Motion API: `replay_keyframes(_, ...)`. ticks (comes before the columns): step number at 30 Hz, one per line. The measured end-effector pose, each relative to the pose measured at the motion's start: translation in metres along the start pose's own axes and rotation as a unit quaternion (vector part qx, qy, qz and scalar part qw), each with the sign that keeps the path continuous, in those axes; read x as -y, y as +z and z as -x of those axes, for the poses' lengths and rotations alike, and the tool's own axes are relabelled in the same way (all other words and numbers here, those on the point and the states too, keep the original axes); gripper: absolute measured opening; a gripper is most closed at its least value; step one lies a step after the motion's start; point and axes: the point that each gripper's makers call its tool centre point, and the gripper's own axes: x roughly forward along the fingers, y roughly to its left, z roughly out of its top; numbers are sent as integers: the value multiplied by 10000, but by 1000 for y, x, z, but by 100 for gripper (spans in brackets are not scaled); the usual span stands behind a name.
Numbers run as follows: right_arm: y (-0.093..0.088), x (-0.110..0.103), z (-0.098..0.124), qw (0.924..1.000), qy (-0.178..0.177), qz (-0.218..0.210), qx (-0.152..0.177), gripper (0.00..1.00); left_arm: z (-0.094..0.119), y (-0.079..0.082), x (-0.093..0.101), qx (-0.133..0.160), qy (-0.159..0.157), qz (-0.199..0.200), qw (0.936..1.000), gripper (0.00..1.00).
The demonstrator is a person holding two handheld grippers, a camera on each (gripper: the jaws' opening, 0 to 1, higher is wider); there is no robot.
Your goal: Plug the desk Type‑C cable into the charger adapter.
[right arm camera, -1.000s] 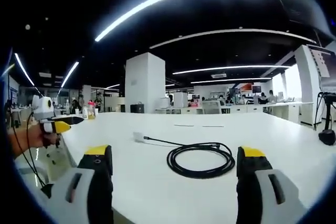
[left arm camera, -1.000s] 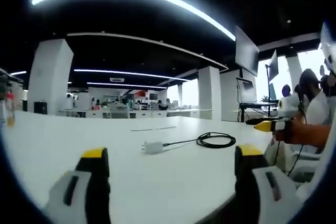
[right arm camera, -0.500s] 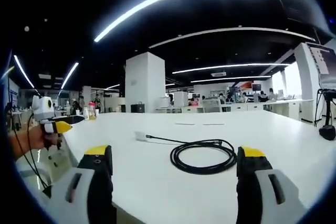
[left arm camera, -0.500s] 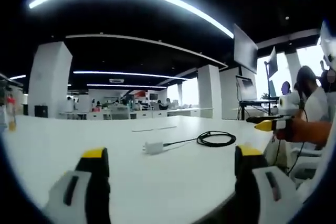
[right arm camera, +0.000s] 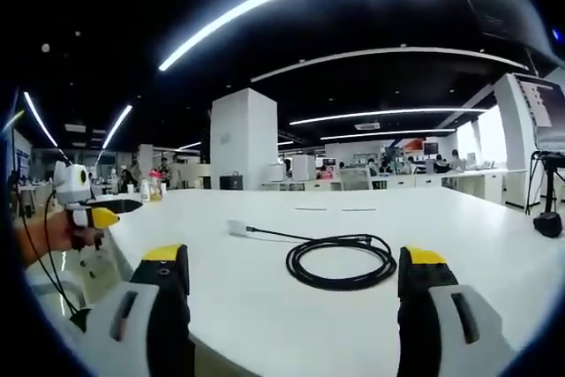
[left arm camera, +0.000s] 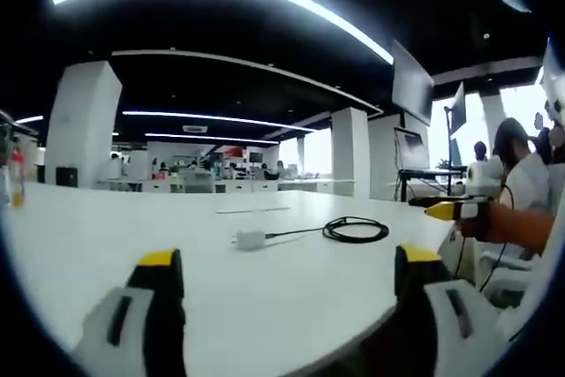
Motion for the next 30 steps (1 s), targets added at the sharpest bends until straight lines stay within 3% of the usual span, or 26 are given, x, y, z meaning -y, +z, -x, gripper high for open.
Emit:
replay_keyframes(20,-1,-5,-1,10000,10,86,-18,100,7,1,6,19,-31,-86,10000,100)
replay_keyframes(30,0,-2,1,10000,-14,98,-7,100,14,8,1,180,51,33,9998,100)
